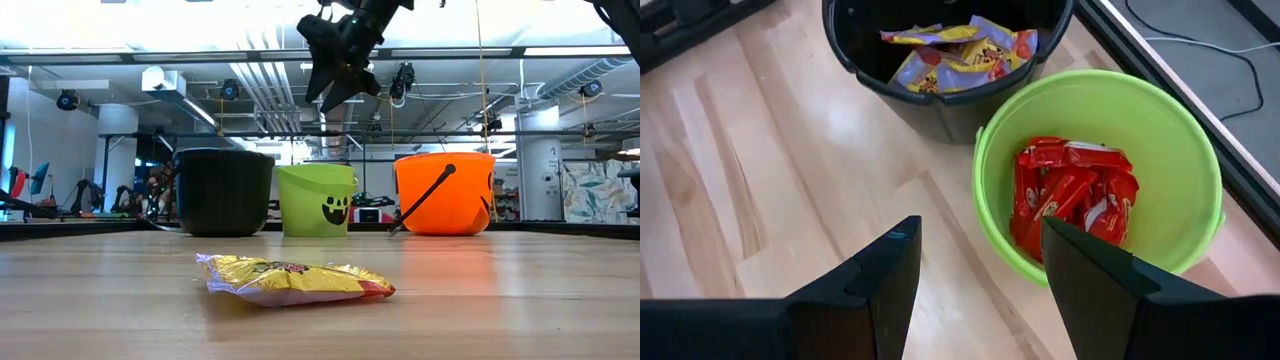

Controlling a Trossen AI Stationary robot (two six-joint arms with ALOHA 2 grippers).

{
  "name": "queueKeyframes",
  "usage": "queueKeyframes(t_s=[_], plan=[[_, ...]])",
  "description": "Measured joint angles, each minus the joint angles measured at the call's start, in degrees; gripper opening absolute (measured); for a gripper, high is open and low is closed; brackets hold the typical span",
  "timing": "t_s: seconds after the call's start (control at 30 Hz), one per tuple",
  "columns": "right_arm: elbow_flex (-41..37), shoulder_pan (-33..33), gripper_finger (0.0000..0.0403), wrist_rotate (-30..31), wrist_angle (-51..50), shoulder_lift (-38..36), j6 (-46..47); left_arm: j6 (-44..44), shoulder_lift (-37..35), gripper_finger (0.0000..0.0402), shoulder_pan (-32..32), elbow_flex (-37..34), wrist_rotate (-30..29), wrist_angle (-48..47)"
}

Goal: Sort candy by brand, put in halloween buckets
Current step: Put the brown chocolate bar into the orange bucket

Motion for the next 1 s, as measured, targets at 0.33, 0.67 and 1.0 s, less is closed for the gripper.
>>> queueKeyframes(t_s=[0.33,0.67,1.0], plan=[[0.0,0.0,0.0199,0.0,0.1,0.0,1.0,17.7,-2.6,0.0084,2.0,0.1,-17.8,1.8],[0.0,0.0,0.0199,-0.1,0.0,0.0,1.0,2.4,-4.9,0.0084,2.7,7.2,-12.8,-13.1],[0.0,0.0,0.0199,-0.1,0.1,0.0,0.1,13.8,-2.6,0.0136,4.5,11.1,-21.8,-12.2]])
